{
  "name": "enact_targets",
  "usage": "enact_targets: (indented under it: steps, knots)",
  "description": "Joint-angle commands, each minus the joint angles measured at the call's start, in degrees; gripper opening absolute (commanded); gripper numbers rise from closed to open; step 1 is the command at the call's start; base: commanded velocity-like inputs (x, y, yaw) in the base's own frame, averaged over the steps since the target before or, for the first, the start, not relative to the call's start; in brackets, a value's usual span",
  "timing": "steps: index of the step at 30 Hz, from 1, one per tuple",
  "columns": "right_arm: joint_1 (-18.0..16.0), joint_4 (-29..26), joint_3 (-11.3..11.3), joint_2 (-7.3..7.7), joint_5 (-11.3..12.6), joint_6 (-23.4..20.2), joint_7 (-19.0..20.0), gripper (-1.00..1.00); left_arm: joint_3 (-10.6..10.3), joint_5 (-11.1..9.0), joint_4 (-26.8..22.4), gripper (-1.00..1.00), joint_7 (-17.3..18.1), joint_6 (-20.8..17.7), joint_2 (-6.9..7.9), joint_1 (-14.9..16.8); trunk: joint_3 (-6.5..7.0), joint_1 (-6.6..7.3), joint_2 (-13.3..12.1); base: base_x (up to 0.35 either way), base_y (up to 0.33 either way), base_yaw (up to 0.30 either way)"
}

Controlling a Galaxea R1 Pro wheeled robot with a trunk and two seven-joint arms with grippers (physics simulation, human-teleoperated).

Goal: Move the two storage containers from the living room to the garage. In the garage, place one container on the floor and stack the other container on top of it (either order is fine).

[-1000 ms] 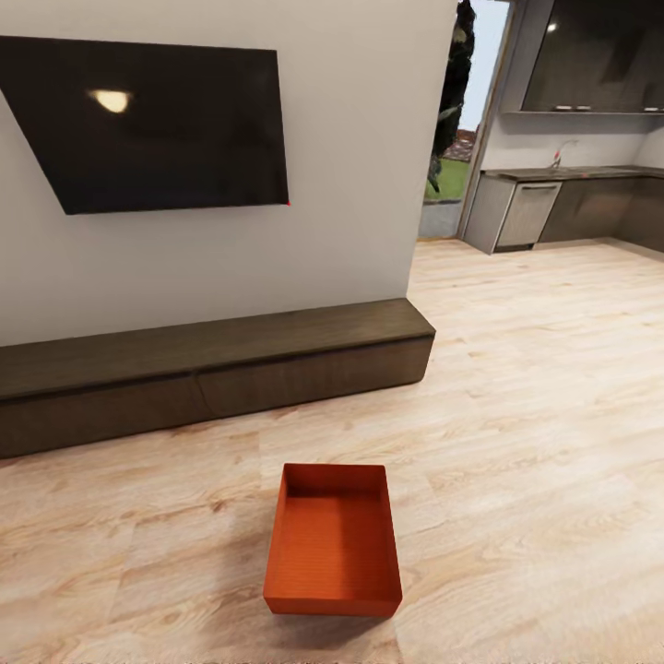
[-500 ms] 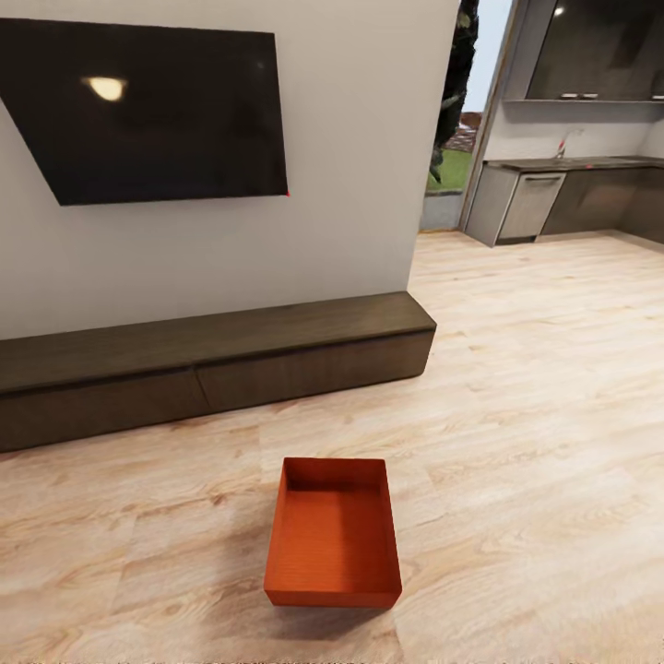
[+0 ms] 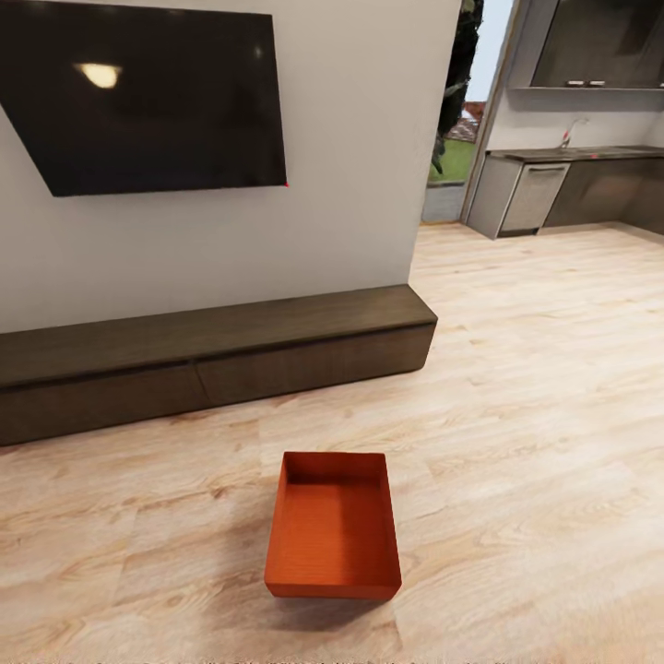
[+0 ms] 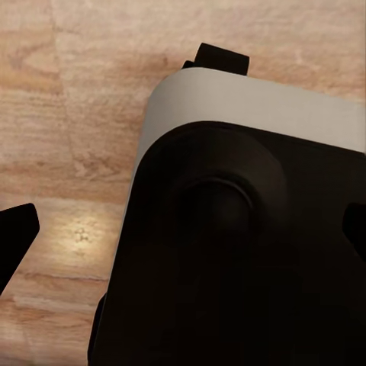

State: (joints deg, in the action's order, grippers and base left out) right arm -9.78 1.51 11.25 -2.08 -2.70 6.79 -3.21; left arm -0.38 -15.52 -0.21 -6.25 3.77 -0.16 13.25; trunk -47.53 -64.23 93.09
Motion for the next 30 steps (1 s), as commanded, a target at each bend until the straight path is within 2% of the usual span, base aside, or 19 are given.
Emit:
enact_targets:
  steps: [1,30]
  knots:
    - [-0.1,0.2,0.3,-0.03,-0.3,0.2,-0.3,1.00,-0.1,-0.2,0.0,1.00,-0.1,0.2,-0.02,0.0,-0.13,0.01,0.0,0.000,0.000,0.000]
    - [-0.1,0.2,0.4,-0.03,-0.6,0.2,-0.3,1.00,-0.1,-0.3,0.0,1.00,-0.1,0.2,0.07,0.0,-2.81,0.01,0.0,0.000,0.000,0.000]
